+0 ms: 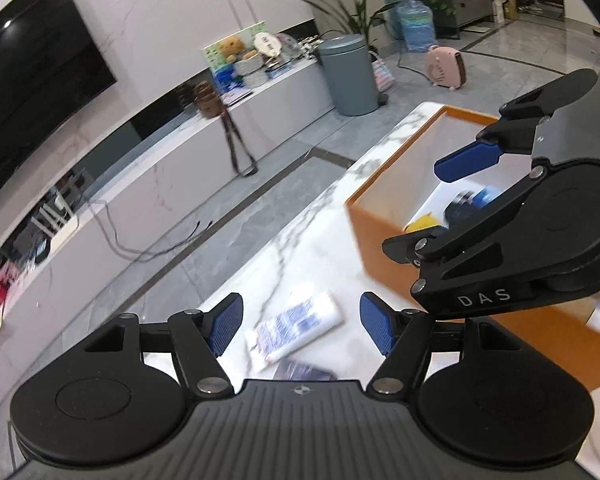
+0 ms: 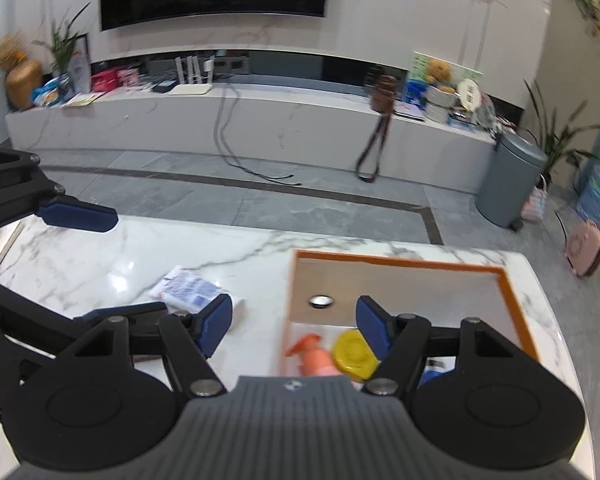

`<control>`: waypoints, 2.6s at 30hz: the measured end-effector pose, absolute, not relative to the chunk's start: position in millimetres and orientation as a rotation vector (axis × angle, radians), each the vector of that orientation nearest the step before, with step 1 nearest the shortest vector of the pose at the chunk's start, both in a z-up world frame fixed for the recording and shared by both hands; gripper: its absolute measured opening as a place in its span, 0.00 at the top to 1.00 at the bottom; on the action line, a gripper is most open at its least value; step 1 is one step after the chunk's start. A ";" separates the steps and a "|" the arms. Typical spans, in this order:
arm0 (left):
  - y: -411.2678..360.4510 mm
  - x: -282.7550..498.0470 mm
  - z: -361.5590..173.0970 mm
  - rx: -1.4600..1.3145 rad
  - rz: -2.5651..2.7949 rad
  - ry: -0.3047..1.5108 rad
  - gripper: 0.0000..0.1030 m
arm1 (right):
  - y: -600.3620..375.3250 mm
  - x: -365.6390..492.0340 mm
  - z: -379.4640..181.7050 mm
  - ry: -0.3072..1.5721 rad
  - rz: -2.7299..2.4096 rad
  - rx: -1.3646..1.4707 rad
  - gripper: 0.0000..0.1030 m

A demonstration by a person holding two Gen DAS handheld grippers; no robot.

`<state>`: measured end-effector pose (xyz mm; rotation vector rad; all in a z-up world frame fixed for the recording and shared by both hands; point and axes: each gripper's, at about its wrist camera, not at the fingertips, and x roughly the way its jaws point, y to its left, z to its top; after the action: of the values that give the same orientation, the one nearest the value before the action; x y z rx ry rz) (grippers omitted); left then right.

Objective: Organize rigid objects
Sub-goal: 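Move both open tools back over the table toward the painted box and white tube, then grasp the painted box with the left tool while the right tool grasps the white Vaseline tube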

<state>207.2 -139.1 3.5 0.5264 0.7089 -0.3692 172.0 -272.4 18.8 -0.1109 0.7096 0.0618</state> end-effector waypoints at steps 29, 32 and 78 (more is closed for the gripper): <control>-66.5 236.4 -100.6 0.471 -0.476 0.863 0.25 | -191.0 235.4 -50.3 0.790 0.157 -0.259 0.23; -62.5 234.5 -106.7 0.473 -0.494 0.854 0.27 | -188.1 242.8 -58.4 0.797 0.151 -0.267 0.23; 63.8 144.5 -102.6 0.185 -0.295 0.921 0.16 | -143.9 257.3 -99.9 0.921 0.202 -0.294 0.35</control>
<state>144.5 63.8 -102.6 0.1851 0.9214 -0.2948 257.3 -143.9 -99.9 -0.2936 0.9213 0.2017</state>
